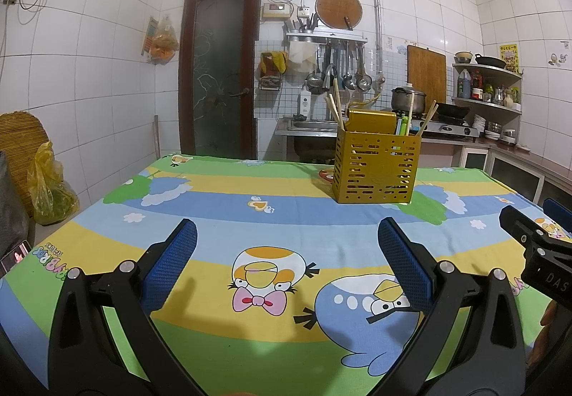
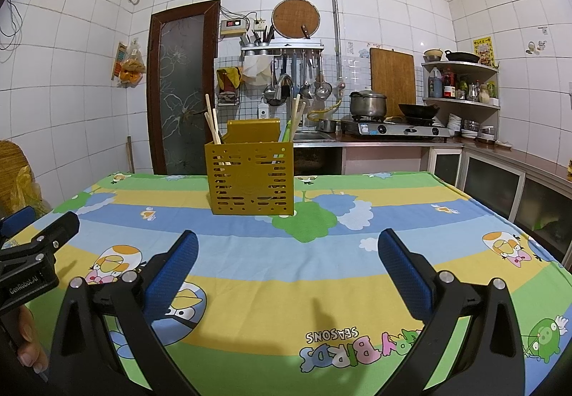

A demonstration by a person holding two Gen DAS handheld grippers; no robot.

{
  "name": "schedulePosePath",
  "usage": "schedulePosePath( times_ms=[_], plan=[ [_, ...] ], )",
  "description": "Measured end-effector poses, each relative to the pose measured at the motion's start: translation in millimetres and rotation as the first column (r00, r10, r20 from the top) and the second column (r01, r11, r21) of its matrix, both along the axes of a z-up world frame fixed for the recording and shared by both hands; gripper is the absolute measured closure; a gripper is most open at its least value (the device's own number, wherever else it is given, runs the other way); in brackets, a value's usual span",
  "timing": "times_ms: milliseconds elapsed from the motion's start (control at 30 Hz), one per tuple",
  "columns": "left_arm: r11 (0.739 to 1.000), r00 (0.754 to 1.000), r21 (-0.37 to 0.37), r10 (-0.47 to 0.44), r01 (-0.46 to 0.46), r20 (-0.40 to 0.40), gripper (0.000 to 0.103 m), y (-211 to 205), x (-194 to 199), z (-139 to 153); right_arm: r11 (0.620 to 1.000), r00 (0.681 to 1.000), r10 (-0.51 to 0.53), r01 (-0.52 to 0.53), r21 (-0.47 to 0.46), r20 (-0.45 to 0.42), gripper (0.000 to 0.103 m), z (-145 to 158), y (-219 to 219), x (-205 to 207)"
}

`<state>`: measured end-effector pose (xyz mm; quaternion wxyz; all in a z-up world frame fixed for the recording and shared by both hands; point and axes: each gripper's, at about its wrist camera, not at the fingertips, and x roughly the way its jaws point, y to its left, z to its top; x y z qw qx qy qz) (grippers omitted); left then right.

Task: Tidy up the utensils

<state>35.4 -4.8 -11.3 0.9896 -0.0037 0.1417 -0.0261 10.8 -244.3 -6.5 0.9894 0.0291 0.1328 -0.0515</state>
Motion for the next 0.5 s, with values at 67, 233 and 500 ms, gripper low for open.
schedulePosePath(
  times_ms=[67,233,500],
  plan=[
    [1.000,1.000,0.000,0.000,0.000,0.000,0.005,0.0,0.0,0.0,1.000,1.000,0.000,0.000,0.000,0.000,0.005,0.0,-0.2,-0.1],
    [1.000,1.000,0.001,0.001,-0.001,0.000,0.005,0.0,0.1,0.0,1.000,1.000,0.000,0.000,0.000,0.000,0.005,-0.2,0.0,0.0],
    [1.000,1.000,0.004,0.010,-0.010,0.005,0.005,-1.8,-0.7,0.9,1.000,1.000,-0.001,0.001,0.000,-0.002,0.005,0.8,-0.1,0.1]
  ],
)
